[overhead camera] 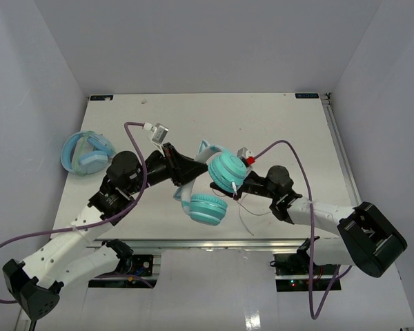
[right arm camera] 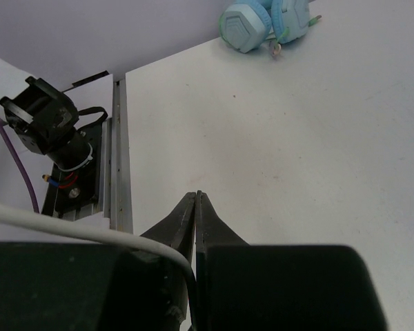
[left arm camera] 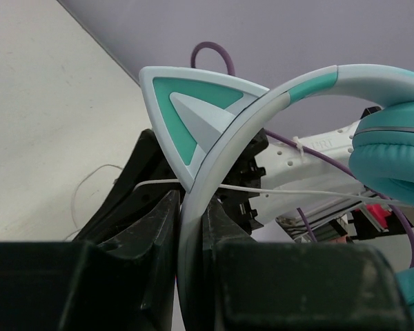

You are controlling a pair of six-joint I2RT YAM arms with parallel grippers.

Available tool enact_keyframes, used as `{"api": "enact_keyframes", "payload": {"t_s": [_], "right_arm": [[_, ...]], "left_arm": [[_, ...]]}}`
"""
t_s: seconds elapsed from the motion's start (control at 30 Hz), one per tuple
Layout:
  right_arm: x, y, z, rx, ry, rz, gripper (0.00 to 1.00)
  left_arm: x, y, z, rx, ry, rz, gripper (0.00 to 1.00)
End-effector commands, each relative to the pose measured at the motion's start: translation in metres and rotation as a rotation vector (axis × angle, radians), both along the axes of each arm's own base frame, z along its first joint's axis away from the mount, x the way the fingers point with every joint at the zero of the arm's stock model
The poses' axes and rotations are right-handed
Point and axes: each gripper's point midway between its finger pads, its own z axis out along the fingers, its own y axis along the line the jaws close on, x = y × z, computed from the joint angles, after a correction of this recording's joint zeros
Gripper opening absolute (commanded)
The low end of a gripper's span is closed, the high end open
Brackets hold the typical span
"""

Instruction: Wrap the headphones

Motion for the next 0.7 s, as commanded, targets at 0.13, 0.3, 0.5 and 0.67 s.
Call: {"api": "enact_keyframes", "payload": {"t_s": [0.13, 0.3, 0.5, 0.67], "right_arm": [[0.019, 0.025, 0.005, -0.034, -0.019, -0.019, 0.08], [0.05, 0.032, 0.001, -0.122, -0.015, -0.091, 0.08], [0.096, 0.012, 0.011, -0.266, -0.008, -0.224, 0.08], [0.125, -0.027, 0.044, -0.323, 0.008, -0.35, 0.08]], "left_arm": [[-0.02, -0.009, 0.029, -0.102, -0.068, -0.134, 0.0], [-0.04, -0.017, 0.019, -0.036, -0.089, -0.286, 0.0], [-0.039, -0.014, -0.025, 0.148, -0.049, -0.302, 0.0], [-0.012, -0.001, -0.066, 0.338, -0.002, -0.153, 0.0]]}}
